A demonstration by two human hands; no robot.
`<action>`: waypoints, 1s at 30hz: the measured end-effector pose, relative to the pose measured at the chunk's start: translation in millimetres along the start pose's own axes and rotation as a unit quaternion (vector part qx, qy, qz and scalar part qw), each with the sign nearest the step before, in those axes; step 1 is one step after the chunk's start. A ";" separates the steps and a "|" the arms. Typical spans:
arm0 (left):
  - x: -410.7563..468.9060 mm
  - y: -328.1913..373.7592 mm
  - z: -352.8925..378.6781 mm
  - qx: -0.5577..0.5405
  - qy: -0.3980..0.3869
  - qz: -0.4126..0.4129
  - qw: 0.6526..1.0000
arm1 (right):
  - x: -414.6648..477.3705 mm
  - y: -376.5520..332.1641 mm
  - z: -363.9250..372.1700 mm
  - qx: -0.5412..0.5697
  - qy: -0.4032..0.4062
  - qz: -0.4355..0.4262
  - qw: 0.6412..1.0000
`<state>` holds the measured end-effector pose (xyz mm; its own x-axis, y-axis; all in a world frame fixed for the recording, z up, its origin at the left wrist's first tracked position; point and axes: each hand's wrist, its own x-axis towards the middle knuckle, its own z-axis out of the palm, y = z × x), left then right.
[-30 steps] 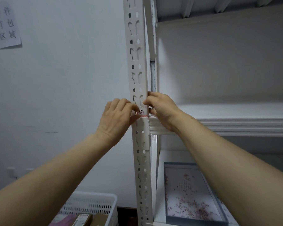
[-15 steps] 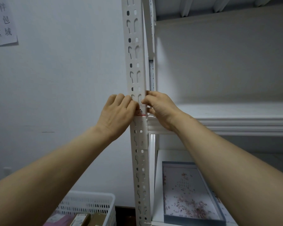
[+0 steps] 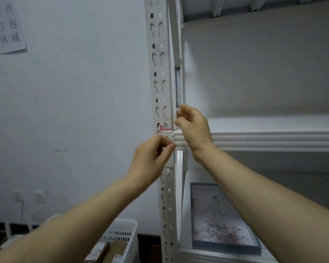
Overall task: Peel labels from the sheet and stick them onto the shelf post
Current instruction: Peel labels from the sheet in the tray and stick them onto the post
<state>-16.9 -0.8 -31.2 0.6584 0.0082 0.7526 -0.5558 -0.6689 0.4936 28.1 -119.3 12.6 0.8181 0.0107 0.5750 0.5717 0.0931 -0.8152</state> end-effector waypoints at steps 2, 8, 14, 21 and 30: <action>-7.3 12.5 13.7 -0.076 -0.016 -0.048 0.996 | -24.6 11.9 -10.6 -0.031 0.063 -0.066 0.995; -15.4 35.6 58.6 -0.242 -0.077 -0.227 0.940 | -64.5 42.9 -66.7 -0.078 0.105 -0.019 0.991; -19.5 29.8 98.2 -0.413 -0.119 -0.389 0.815 | -69.8 57.8 -106.6 0.067 0.015 0.209 0.976; -12.3 20.2 125.8 -0.418 -0.140 -0.463 0.769 | -65.4 83.2 -116.5 -0.001 -0.008 0.178 0.984; -4.2 5.2 142.2 -0.399 -0.149 -0.516 0.744 | -51.3 105.7 -114.7 -0.043 0.072 0.147 0.986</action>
<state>49.6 -110.0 -93.8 0.9603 -0.0329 -0.2770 0.2769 0.2336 0.9321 53.6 -224.2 -111.1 0.9462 -0.1172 0.3015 0.3061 0.0228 -0.9517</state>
